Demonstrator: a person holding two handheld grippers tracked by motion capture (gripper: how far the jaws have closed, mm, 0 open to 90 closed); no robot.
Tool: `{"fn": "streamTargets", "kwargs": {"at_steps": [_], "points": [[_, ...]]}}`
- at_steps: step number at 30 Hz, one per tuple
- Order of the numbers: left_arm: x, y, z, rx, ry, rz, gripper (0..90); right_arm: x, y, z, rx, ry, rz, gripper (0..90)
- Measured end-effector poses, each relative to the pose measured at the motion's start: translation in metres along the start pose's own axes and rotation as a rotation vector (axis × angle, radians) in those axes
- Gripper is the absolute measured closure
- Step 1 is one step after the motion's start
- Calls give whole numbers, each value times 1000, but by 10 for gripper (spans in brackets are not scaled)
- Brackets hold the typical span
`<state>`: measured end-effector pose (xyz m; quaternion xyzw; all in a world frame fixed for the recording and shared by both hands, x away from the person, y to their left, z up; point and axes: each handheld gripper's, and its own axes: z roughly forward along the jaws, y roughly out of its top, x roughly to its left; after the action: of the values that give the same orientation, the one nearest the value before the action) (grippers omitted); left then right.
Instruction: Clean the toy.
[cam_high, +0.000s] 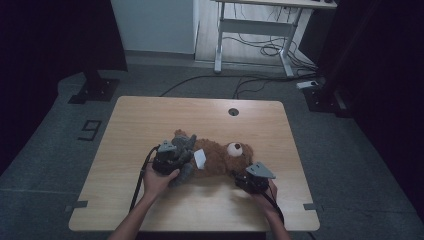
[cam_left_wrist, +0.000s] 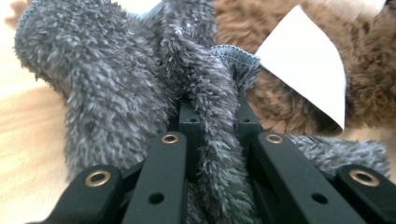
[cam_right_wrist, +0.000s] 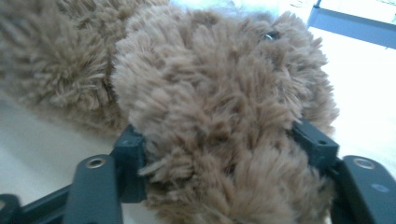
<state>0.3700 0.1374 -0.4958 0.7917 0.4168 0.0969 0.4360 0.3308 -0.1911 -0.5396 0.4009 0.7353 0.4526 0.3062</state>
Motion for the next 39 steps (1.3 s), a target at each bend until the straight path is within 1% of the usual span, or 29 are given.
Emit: {"fn": "streamTargets", "kwargs": {"at_steps": [4, 8, 10, 13, 14, 16, 17, 19, 22, 23, 24, 25, 26, 27, 28, 29, 31, 32, 33, 34, 35, 38, 39], "points": [[-5, -10, -7, 39, -18, 15, 785, 4, -9, -10, 9, 6, -14, 302], [-5, -19, -7, 47, -23, 8, 785, 9, -11, -15, 21, -7, -31, 283], [-3, -17, -5, 49, -21, -3, 785, 10, -10, -15, 22, -13, -31, 285], [-1, -10, 4, 53, 12, 4, 786, 12, -9, -12, 25, -32, -36, 295], [1, -7, 6, 53, 16, -7, 787, 12, -8, -10, 24, -41, -37, 307], [7, -1, 10, 47, 16, -37, 787, 10, -7, -6, 16, -57, -20, 317], [7, -1, 10, 47, 16, -37, 786, 9, -7, -4, 14, -59, -6, 319], [12, 3, 11, 31, 18, -55, 785, 9, -5, -2, 14, -64, 0, 318], [15, 2, 8, 26, 27, -53, 785, 9, -4, -3, 17, -66, -8, 319], [19, -1, 3, 29, 46, -55, 784, 9, -5, -3, 18, -66, -11, 319], [19, -1, 3, 29, 46, -55, 784, 9, -5, -3, 18, -66, -11, 319], [26, -5, -4, 30, 73, -65, 783, 9, -5, -3, 19, -68, -9, 319], [26, -5, -4, 30, 73, -65, 781, 9, -5, -3, 19, -68, -9, 319], [33, -11, -12, 41, 106, -72, 780, 9, -4, -3, 17, -76, -5, 318], [37, -14, -17, 36, 114, -82, 779, 10, -4, -3, 18, -81, -3, 317], [37, -14, -17, 36, 114, -82, 778, 10, -4, -3, 18, -81, -3, 317], [44, -21, -27, 25, 113, -104, 776, 10, -4, -3, 19, -84, 2, 316], [45, -22, -30, 19, 115, -107, 776, 10, -4, -3, 19, -84, 2, 316], [46, -25, -37, 5, 115, -103, 774, 11, -4, -3, 19, -86, 1, 314], [46, -25, -37, 5, 115, -103, 773, 11, -4, -3, 19, -86, 1, 314], [45, -25, -44, -10, 115, -96, 772, 11, -4, -4, 19, -87, 0, 310], [44, -24, -48, -22, 116, -89, 769, 10, -4, -5, 15, -83, 3, 305], [42, -24, -51, -25, 116, -78, 769, 10, -4, -5, 15, -80, 4, 305]]}}
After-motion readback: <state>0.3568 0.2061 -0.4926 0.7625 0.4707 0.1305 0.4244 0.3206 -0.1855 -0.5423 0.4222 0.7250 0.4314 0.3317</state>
